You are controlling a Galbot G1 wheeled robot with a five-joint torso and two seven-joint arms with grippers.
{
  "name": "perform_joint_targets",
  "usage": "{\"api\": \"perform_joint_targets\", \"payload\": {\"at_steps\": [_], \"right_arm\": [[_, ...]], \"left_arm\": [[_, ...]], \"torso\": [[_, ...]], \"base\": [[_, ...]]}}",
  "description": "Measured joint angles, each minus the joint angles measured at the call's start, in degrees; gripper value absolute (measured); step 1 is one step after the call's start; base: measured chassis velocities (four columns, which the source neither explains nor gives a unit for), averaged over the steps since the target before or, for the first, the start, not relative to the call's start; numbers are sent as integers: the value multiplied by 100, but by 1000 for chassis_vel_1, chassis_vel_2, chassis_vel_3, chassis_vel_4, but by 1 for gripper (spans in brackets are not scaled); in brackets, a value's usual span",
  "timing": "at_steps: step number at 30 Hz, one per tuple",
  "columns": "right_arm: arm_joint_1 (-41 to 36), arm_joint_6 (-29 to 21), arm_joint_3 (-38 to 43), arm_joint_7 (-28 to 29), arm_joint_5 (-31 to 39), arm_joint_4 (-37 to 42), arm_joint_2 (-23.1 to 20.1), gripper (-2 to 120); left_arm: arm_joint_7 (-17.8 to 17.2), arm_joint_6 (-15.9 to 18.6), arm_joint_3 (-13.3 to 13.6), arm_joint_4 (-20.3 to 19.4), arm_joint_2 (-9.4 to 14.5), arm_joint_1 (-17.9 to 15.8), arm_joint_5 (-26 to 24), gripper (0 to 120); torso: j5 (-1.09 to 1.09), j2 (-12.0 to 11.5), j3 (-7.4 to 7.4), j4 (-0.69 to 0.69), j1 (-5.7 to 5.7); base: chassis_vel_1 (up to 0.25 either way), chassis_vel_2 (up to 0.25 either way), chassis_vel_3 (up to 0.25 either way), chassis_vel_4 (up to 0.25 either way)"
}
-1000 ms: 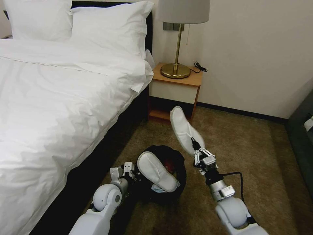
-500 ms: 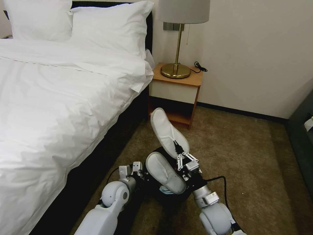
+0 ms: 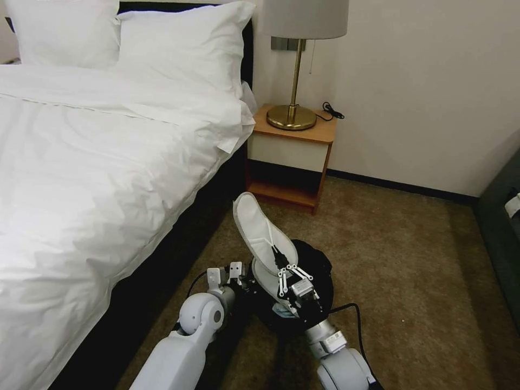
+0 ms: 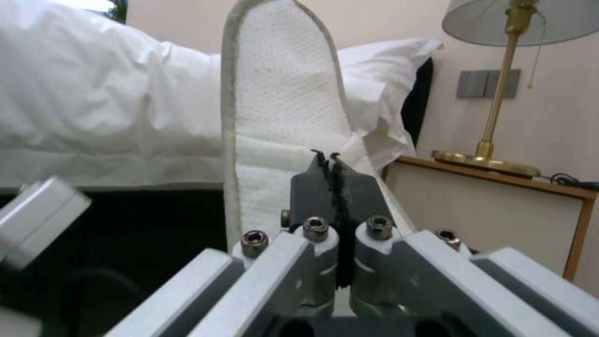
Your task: Pick up the trash bin, then pick up the garbage on the floor and place it into the trash bin.
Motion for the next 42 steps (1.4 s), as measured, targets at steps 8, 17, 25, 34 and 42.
{"api": "perform_joint_targets", "payload": {"at_steps": [8, 17, 25, 34, 42], "right_arm": [[-129, 192, 102, -75, -131, -200, 79, 0], [-116, 289, 139, -100, -124, -360, 96, 0], [-65, 362, 142, -106, -149, -510, 151, 0], [-36, 395, 183, -131, -126, -549, 144, 0], [4, 277, 166, 73, -175, -577, 154, 17]], "left_arm": [[-6, -26, -120, -179, -48, 3, 4, 0], [-7, -30, -387, -493, 58, 105, -42, 0], [-22, -31, -447, -703, 76, 149, -106, 0], [-58, 26, -467, -1199, 71, 326, -188, 0], [-73, 37, -540, -1317, 110, 371, -213, 0]], "torso": [[0, 0, -1, -1, 0], [0, 0, -1, 0, 0], [0, 0, 0, 0, 0], [0, 0, 0, 0, 0], [0, 0, -1, 0, 0]], "base": [[0, 0, 0, 0], [0, 0, 0, 0], [0, 0, 0, 0], [0, 0, 0, 0], [0, 0, 0, 0]]}}
